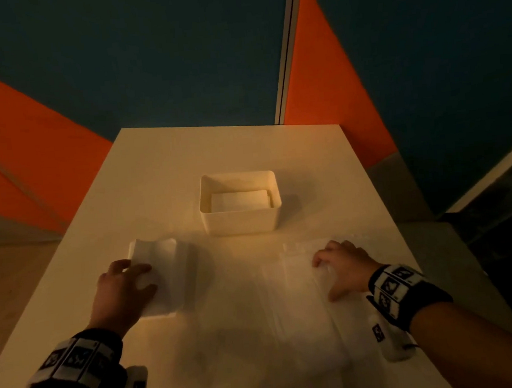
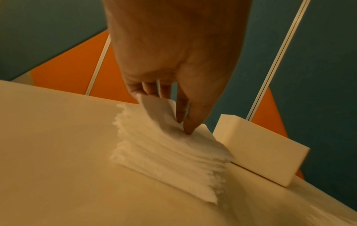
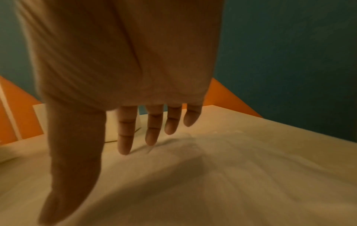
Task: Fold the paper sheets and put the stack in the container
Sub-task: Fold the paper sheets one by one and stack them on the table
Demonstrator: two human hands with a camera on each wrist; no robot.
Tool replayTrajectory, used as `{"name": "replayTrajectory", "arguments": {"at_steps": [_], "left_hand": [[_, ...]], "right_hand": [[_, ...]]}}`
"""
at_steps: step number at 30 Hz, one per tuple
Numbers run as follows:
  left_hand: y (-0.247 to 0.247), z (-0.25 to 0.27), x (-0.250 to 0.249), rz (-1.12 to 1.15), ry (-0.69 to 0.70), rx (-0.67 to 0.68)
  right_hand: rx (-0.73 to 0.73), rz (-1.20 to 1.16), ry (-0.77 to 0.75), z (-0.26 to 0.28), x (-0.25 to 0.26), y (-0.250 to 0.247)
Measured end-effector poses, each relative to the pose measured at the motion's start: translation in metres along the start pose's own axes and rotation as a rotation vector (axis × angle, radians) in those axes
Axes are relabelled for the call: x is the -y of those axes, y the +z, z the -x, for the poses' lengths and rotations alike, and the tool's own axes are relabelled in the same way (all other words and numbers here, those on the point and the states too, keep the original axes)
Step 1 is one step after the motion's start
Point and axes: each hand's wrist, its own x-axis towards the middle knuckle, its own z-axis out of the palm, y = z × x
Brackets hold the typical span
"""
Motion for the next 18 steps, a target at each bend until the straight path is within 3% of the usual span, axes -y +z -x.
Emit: {"name": "replayTrajectory", "arguments": {"at_steps": [4, 9, 15, 18], "left_hand": [[0.001, 0.002, -0.001, -0.174, -0.046, -0.013], [0.002, -0.001, 0.001, -0.068, -0.068, 0.041], [-0.005, 0.004, -0.011, -0.108, -0.105, 0.001], [-0.006, 0.003, -0.026, -0.051, 0.033, -0.023]], "right_hand": [[0.016, 0.130, -0.062, -0.003, 0.012, 0.007], [0.029, 0.190, -0.061, -0.005, 0.023, 0.011], [0.181, 0.024, -0.149, 0.003, 0.021, -0.013], [0.145, -0.200, -0.231, 0.007, 0.020, -0.030]]}}
